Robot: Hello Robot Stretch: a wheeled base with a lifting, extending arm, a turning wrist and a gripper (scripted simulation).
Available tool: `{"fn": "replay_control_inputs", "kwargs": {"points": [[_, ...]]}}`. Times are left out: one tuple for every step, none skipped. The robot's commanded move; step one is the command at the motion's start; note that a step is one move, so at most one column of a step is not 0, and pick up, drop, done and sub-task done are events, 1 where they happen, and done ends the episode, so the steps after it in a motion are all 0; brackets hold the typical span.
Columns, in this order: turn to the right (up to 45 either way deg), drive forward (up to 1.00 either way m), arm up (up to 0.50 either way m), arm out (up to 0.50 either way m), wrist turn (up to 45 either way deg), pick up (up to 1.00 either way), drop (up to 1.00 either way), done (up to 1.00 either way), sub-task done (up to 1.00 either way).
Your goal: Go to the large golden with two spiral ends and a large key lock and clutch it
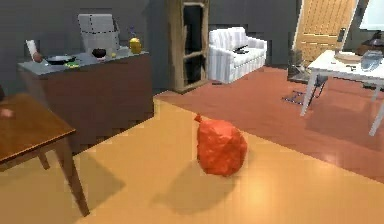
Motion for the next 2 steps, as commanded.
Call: {"fn": "replay_control_inputs", "kwargs": {"points": [[9.0, 0.0, 0.0, 0.0, 0.0, 0.0, 0.0, 0.0, 0.0], [0.0, 0.1, 0.0, 0.0, 0.0, 0.0, 0.0, 0.0, 0.0]]}}
